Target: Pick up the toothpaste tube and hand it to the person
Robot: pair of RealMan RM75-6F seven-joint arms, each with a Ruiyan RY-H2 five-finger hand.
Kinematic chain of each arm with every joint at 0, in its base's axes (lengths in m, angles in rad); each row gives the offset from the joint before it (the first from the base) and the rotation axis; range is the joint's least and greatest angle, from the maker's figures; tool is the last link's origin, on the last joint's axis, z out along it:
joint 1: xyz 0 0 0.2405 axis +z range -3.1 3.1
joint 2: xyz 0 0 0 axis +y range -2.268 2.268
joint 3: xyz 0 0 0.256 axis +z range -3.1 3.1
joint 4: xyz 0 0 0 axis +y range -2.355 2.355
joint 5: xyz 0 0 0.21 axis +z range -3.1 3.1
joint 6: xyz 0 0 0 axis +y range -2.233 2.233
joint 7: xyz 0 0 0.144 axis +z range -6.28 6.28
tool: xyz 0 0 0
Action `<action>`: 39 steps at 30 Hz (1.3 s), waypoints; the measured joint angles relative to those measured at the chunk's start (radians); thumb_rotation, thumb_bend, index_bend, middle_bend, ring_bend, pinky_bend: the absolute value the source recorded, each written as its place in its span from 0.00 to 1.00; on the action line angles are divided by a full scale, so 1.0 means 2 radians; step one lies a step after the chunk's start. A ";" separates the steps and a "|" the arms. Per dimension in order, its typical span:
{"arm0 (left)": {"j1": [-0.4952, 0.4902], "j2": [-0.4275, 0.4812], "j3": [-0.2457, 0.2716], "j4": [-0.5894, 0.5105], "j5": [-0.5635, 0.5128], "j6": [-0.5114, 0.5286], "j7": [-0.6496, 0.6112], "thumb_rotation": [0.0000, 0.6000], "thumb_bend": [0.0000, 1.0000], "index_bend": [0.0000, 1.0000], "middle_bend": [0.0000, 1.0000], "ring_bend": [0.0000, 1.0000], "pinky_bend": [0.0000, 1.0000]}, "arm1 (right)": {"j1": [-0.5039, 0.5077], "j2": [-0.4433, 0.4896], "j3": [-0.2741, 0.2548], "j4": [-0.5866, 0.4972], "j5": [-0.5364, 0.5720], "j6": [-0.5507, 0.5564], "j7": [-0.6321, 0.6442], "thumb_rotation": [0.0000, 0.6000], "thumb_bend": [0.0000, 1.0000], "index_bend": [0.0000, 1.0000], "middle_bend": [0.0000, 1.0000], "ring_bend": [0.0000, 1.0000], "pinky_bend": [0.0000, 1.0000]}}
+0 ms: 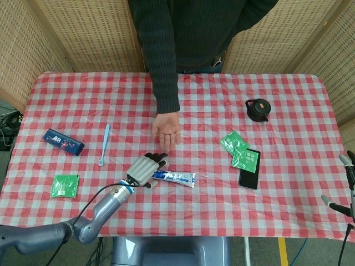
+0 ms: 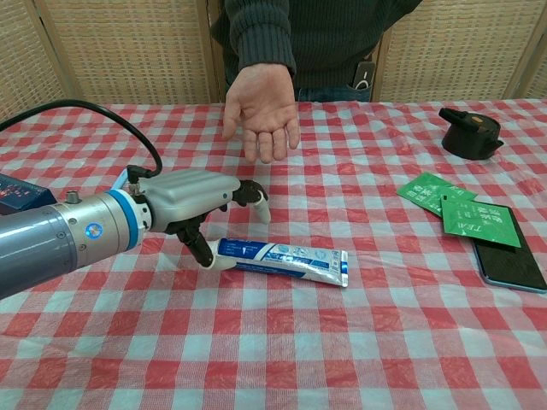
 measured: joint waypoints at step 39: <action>-0.020 0.050 0.015 -0.084 0.019 0.127 0.010 1.00 0.38 0.70 0.52 0.55 0.55 | -0.005 0.010 0.003 0.000 0.002 0.007 0.029 1.00 0.00 0.00 0.00 0.00 0.00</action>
